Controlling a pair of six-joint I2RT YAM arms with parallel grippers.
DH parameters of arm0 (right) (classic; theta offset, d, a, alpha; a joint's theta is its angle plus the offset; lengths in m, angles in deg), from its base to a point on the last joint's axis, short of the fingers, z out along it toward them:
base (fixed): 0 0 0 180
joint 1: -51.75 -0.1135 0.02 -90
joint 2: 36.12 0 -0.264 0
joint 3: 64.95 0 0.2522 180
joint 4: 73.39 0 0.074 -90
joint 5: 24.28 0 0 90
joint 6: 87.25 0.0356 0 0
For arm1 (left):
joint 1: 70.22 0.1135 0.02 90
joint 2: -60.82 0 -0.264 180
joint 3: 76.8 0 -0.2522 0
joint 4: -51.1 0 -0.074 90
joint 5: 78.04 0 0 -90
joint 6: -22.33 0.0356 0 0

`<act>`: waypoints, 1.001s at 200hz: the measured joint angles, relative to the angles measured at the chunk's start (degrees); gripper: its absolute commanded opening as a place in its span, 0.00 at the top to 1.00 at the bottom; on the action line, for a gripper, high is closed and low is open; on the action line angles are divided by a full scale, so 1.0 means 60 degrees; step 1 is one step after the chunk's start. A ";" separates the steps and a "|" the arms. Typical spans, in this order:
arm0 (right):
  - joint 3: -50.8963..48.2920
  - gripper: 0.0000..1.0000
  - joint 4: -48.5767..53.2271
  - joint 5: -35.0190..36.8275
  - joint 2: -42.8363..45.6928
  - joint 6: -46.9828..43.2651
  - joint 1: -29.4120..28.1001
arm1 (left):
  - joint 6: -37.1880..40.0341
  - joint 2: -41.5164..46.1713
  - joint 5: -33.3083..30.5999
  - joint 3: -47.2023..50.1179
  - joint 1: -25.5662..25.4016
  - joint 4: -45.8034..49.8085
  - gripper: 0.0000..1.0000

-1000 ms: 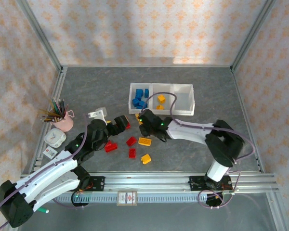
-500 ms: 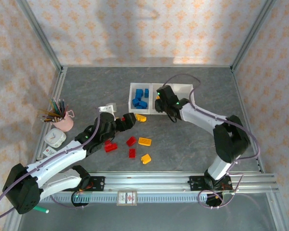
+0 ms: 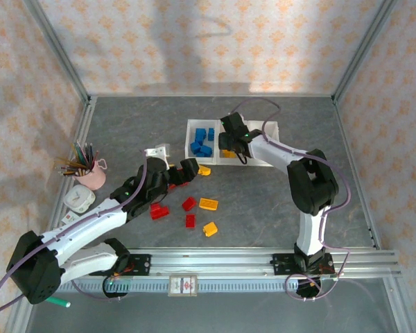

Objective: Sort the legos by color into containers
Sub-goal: Place the lego in the container, then pick up the lego from the center of the table.

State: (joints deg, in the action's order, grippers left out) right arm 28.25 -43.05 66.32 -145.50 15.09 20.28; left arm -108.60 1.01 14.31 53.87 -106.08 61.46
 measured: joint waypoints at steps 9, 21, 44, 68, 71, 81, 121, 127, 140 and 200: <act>-0.0058 0.43 0.0029 0.0004 0.0113 0.0000 -0.0004 | 0.0022 0.0040 0.0004 -0.0004 0.0000 0.0000 0.01; -0.0226 0.41 0.0044 0.0007 0.0379 0.0004 -0.0062 | 0.0033 0.0106 0.0004 -0.0004 0.0000 0.0000 0.01; -0.0696 0.39 0.0095 0.0117 0.1067 0.0055 -0.0404 | 0.0055 0.0335 -0.0004 0.0000 0.0000 0.0004 0.01; -0.1268 0.36 0.0098 0.0364 0.1650 0.0237 -0.1056 | 0.0055 0.0685 -0.0007 0.0018 0.0018 0.0022 0.01; -0.1344 0.35 0.0098 0.0379 0.1705 0.0277 -0.1158 | 0.0055 0.0736 -0.0007 0.0022 0.0029 0.0022 0.01; -0.1537 0.34 0.0102 0.0470 0.1803 0.0372 -0.1443 | 0.0051 0.0889 -0.0033 0.0058 0.0051 0.0025 0.01; -0.2120 0.28 0.0171 0.0816 0.1865 0.0973 -0.2357 | 0.0040 0.1610 -0.0266 0.0455 0.0066 0.0229 0.01; -0.2193 0.28 0.0164 0.0838 0.1869 0.1093 -0.2459 | 0.0018 0.1716 -0.0302 0.0543 0.0076 0.0244 0.01; -0.2331 0.26 0.0138 0.0849 0.1876 0.1355 -0.2688 | -0.0029 0.1931 -0.0401 0.0747 0.0109 0.0313 0.01; -0.2193 0.21 -0.0423 0.0838 0.1337 0.2350 -0.3100 | -0.0288 0.2586 -0.0794 0.1224 0.0127 0.0641 0.01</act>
State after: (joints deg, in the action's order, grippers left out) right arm 15.09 -45.58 71.35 -137.48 29.19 1.68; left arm -110.33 16.53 9.54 61.21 -105.31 65.31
